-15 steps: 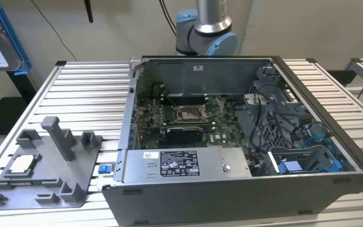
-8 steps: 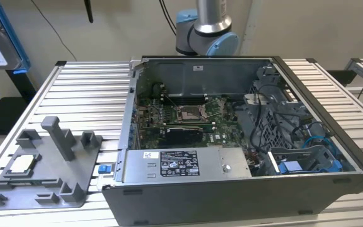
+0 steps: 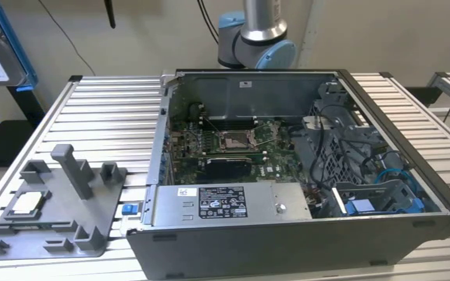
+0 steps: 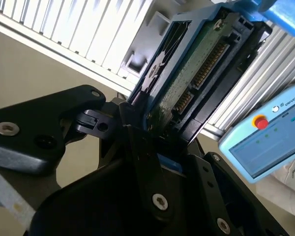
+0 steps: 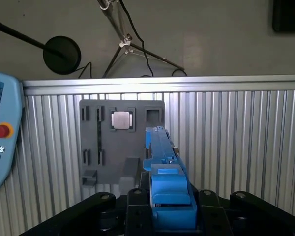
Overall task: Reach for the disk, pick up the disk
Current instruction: 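Pick up the disk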
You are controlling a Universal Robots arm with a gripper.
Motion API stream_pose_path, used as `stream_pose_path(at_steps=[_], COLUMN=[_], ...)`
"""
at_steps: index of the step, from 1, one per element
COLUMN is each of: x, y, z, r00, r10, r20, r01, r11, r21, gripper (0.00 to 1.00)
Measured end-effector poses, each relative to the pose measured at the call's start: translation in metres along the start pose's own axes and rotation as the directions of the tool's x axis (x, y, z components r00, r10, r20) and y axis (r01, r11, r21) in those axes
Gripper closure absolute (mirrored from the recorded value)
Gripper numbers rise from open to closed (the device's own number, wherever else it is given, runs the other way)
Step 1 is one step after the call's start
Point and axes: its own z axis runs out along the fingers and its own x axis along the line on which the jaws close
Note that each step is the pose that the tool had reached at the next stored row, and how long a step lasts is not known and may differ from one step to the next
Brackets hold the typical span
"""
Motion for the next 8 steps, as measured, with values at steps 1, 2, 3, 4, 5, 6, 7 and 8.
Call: stream_pose_path(at_steps=[1, 2, 3, 4, 5, 6, 7, 8], x=[0.0000, -0.0001, -0.0001, -0.0001, -0.0002, -0.0003, -0.0003, -0.0004], y=[-0.0001, -0.0005, -0.0012, -0.0025, -0.0041, -0.0058, -0.0078, -0.0101], z=[0.0001, 0.0000, 0.0001, 0.0002, 0.0002, 0.0003, 0.0005, 0.0006], r00=[1.0000, 1.0000, 1.0000, 1.0000, 1.0000, 1.0000, 1.0000, 1.0000], r10=[0.000, 0.000, 0.000, 0.000, 0.000, 0.000, 0.000, 0.000], r20=[0.0001, 0.0000, 0.0000, 0.0000, -0.0001, 0.0000, 0.0000, 0.0000], r01=[0.000, 0.000, 0.000, 0.000, 0.000, 0.000, 0.000, 0.000], r11=[1.0000, 1.0000, 1.0000, 1.0000, 1.0000, 1.0000, 1.0000, 1.0000], r21=[0.0001, 0.0000, 0.0000, 0.0000, -0.0001, -0.0001, -0.0003, -0.0004], gripper=[1.00, 1.00, 1.00, 1.00, 1.00, 1.00, 1.00, 1.00])
